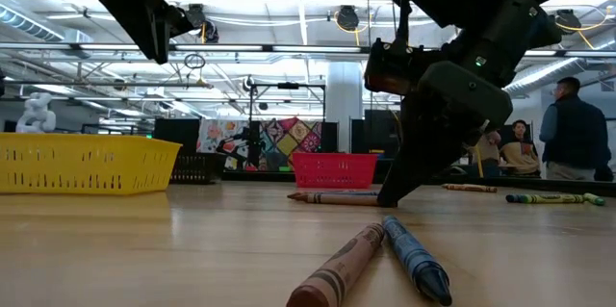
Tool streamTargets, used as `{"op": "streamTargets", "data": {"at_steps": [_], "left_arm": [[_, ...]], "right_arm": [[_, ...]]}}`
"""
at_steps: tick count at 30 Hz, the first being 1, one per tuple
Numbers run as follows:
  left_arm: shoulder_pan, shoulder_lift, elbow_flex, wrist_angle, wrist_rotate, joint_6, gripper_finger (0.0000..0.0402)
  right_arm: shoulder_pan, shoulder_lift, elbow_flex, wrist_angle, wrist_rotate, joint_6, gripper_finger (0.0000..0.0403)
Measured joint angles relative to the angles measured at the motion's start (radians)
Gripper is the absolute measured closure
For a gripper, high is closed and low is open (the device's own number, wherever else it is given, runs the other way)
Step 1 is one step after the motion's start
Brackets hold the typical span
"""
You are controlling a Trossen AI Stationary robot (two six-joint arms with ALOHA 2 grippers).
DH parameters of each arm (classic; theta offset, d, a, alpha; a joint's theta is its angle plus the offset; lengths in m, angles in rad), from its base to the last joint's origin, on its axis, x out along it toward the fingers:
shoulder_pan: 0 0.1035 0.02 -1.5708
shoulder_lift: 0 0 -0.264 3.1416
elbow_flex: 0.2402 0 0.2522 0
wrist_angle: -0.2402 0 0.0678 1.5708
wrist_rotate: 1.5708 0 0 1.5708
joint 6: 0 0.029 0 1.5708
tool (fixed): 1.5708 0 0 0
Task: Sort crayons
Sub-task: Put the brown crayon into the yellow basket
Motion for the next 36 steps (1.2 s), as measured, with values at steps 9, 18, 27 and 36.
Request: {"op": "streamTargets", "data": {"at_steps": [9, 18, 27, 36], "left_arm": [[0.0, 0.0, 0.0, 0.0, 0.0, -0.002, 0.0333], [0.0, 0.001, -0.032, 0.084, -0.025, -0.008, 0.0333], [-0.002, 0.001, -0.152, 0.31, -0.034, -0.001, 0.0333], [-0.003, 0.001, -0.275, 0.665, -0.011, -0.005, 0.0333]], "right_arm": [[-0.019, -0.005, -0.001, -0.015, -0.064, -0.062, 0.0401], [-0.015, -0.069, 0.042, -0.053, -0.097, -0.105, 0.0402], [-0.014, -0.211, 0.049, -0.035, 0.017, -0.131, 0.0403], [-0.015, -0.324, 0.05, 0.043, 0.175, -0.242, 0.0403]]}}
